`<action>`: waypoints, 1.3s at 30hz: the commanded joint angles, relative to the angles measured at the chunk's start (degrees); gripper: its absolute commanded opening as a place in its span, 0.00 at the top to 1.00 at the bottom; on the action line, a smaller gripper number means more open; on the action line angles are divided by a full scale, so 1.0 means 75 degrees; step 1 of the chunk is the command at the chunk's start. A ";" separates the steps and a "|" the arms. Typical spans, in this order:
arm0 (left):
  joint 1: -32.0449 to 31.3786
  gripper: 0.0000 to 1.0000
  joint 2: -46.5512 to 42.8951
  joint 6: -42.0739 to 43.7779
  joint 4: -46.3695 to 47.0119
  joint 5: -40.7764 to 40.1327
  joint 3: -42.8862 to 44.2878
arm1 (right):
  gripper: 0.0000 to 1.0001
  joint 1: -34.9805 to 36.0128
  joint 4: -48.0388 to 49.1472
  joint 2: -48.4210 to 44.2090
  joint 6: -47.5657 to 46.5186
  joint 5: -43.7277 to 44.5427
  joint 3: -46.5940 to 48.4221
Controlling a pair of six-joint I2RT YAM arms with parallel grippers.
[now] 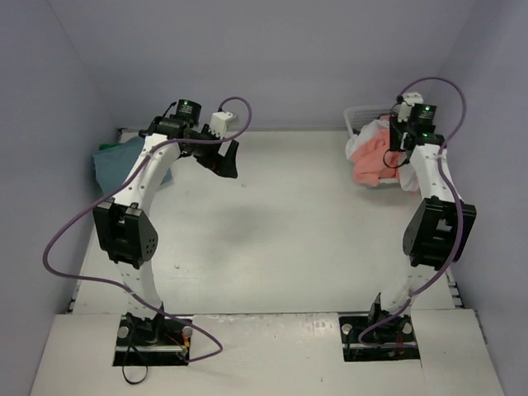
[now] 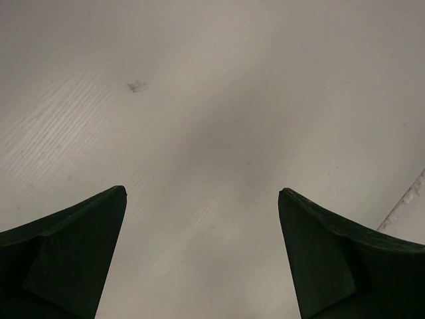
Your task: Fold and stack the t-shirts
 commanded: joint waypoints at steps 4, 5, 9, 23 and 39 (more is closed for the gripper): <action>-0.0363 0.09 -0.1041 0.0336 0.0218 0.0123 -0.0332 | 0.61 -0.0775 0.0212 -0.0068 0.0037 -0.0413 0.0035; -0.0363 0.09 -0.1099 0.0359 0.0265 0.0052 -0.0379 | 0.61 -0.0857 0.0212 -0.0056 0.0037 -0.0390 0.0058; -0.0363 0.09 -0.1216 0.0441 0.0324 -0.0136 -0.0602 | 0.62 -0.1010 0.0235 -0.0021 0.0037 -0.0566 0.0105; -0.0375 0.09 -0.1720 0.0617 0.1120 -0.0815 -0.1726 | 0.61 -0.1186 0.0130 -0.0419 -0.0186 -0.1936 0.0164; -0.0351 0.09 -0.2142 0.0699 0.1847 -0.1167 -0.2582 | 0.62 -0.0940 0.0336 -0.1157 -0.0269 -0.2854 -0.0164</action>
